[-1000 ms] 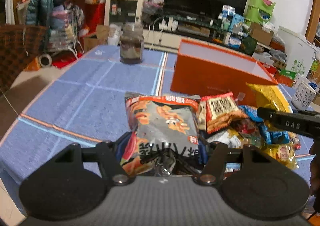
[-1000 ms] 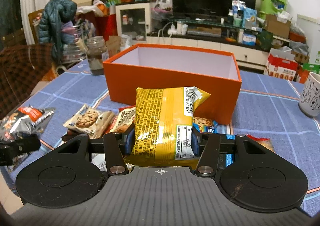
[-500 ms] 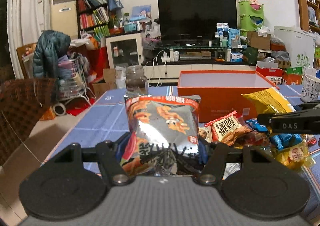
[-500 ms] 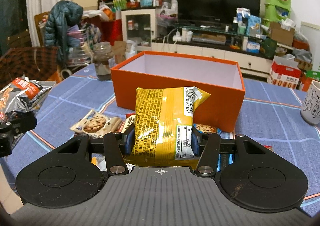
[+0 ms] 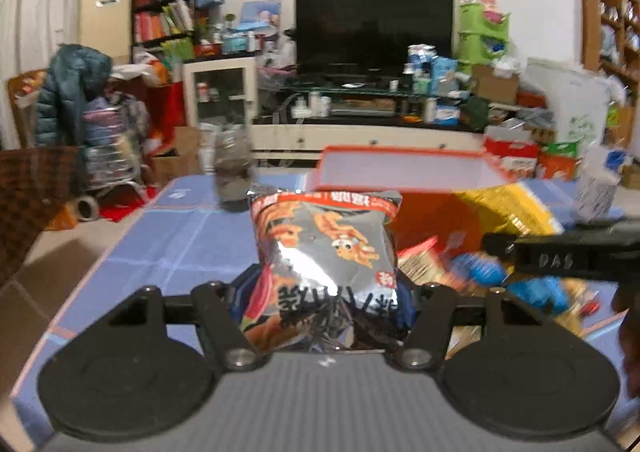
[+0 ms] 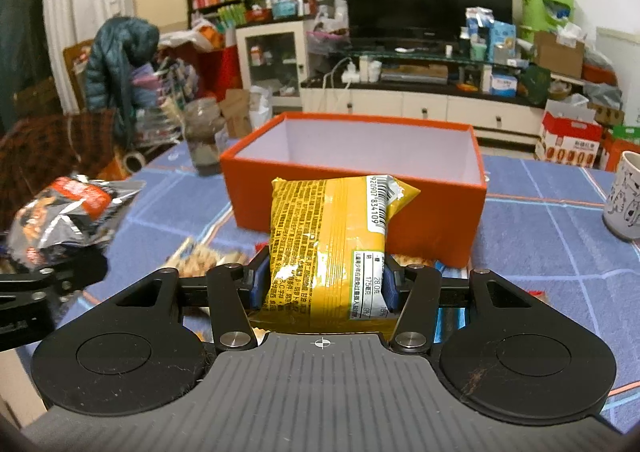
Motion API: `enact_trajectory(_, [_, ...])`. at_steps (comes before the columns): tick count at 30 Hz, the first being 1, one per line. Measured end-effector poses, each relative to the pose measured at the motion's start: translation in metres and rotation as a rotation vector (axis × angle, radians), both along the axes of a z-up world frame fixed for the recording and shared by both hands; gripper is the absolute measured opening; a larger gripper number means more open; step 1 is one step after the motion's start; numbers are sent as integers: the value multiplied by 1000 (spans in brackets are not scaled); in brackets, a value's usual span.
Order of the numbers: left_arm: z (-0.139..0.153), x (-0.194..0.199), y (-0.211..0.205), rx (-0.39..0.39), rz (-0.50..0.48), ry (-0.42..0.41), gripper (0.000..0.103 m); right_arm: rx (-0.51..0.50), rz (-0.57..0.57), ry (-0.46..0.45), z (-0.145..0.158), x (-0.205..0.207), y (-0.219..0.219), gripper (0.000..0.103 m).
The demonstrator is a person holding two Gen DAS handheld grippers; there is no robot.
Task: Organize snacks
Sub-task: 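Carry both bags over the orange box and open both grippers, then withdraw both tools from the box back over the snack pile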
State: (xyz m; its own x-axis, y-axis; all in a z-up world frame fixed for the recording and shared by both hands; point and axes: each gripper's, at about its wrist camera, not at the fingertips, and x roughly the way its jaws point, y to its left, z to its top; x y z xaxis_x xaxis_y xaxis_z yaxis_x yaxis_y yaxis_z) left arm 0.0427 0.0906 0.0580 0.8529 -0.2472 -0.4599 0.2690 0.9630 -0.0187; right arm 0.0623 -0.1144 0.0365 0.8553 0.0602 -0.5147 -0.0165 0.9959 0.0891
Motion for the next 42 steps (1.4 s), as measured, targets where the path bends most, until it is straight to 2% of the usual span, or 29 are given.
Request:
enact_trajectory(1, [7,9,-4,-27,-19,4,64,17,-8,-4,4,3,-5,40])
enact_trajectory(4, [17,41,-19,-34,-52,13,64,50,-50,-25,20,18,-22,40])
enact_trajectory(7, [20,84,-28,-87,-62,62,64,73,-81,-42,30,42,-41,40])
enact_trajectory(10, [15,129,-36,-86,-55,102,64,81,-111,-32,32,76,-63,40])
enact_trajectory(15, [2,187,-53,-79,-29,144,64,111,-155,13,15,135,-96,40])
enact_trajectory(20, [-6,231,-75,-27,-44,152,64,142,-171,67,-12,176,-109,40])
enact_trajectory(21, [-10,237,-78,-19,-49,160,66,139,-171,76,-17,181,-110,42])
enact_trajectory(22, [-14,242,-81,-12,-51,172,74,138,-173,83,-20,183,-110,43])
enact_trajectory(23, [-16,244,-81,-11,-47,182,74,141,-175,79,-23,184,-110,50])
enact_trajectory(24, [-15,241,-80,-16,-46,183,74,142,-172,73,-23,183,-110,59])
enact_trajectory(27, [-3,220,-68,-55,-48,152,78,118,-174,39,-13,171,-111,60])
enact_trajectory(30, [12,185,-42,-116,-27,123,82,104,-177,-15,10,142,-113,60])
enact_trajectory(31, [15,170,-32,-128,-10,116,86,100,-182,-41,21,127,-116,60])
enact_trajectory(32, [17,153,-21,-130,9,103,98,97,-188,-64,29,112,-119,63])
enact_trajectory(33, [18,140,-13,-127,28,91,99,95,-193,-86,36,97,-122,68])
enact_trajectory(35, [17,113,3,-112,68,78,99,89,-206,-135,48,59,-130,74])
enact_trajectory(37, [12,93,14,-115,90,88,99,78,-242,-164,52,23,-139,76])
enact_trajectory(40, [0,71,26,-131,78,96,99,104,-302,-171,47,-24,-158,76])
enact_trajectory(42, [-12,64,30,-108,22,90,99,106,-325,-158,38,-47,-171,78])
